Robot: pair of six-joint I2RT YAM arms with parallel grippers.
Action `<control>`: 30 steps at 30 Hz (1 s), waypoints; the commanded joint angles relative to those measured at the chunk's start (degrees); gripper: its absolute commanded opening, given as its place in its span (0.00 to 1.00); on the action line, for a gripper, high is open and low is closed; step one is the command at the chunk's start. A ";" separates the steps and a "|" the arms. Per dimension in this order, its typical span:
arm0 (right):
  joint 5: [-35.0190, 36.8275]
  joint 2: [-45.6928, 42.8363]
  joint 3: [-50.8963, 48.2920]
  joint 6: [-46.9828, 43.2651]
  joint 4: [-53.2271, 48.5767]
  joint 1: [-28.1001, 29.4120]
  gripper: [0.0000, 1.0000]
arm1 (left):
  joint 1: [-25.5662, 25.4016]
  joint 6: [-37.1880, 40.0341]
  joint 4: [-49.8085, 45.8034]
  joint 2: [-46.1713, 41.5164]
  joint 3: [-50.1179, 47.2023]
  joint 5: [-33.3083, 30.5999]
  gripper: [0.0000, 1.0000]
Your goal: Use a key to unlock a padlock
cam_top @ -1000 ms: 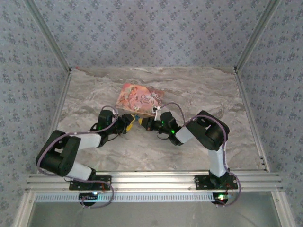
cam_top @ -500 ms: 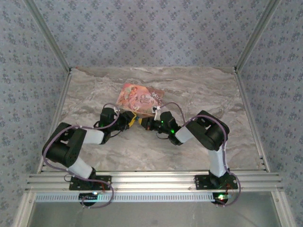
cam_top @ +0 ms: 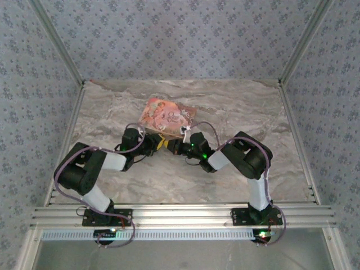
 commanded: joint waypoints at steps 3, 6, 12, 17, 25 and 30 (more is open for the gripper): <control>-0.35 -1.66 -1.42 2.20 -1.78 0.58 0.00 | -0.63 1.41 -1.11 -1.40 0.99 -1.02 0.11; 0.48 -3.36 -2.84 0.83 -2.35 0.09 0.13 | -0.64 1.32 -1.28 -1.69 1.12 -1.07 0.09; 3.70 -10.38 -7.24 -6.27 -9.69 -1.20 0.35 | -1.17 1.41 -3.19 -3.22 1.49 -1.90 0.03; 9.20 -20.78 -7.61 -22.70 -25.26 -0.74 0.47 | -1.92 0.71 -6.96 -4.65 2.93 -1.87 0.01; 23.70 -32.59 -6.08 -60.00 -39.88 5.99 0.57 | -2.51 0.10 -12.85 -7.31 4.75 -1.95 0.00; 28.26 -30.81 -8.71 -84.81 -33.08 10.75 0.59 | -2.68 -1.12 -13.52 -7.80 5.07 -1.31 0.00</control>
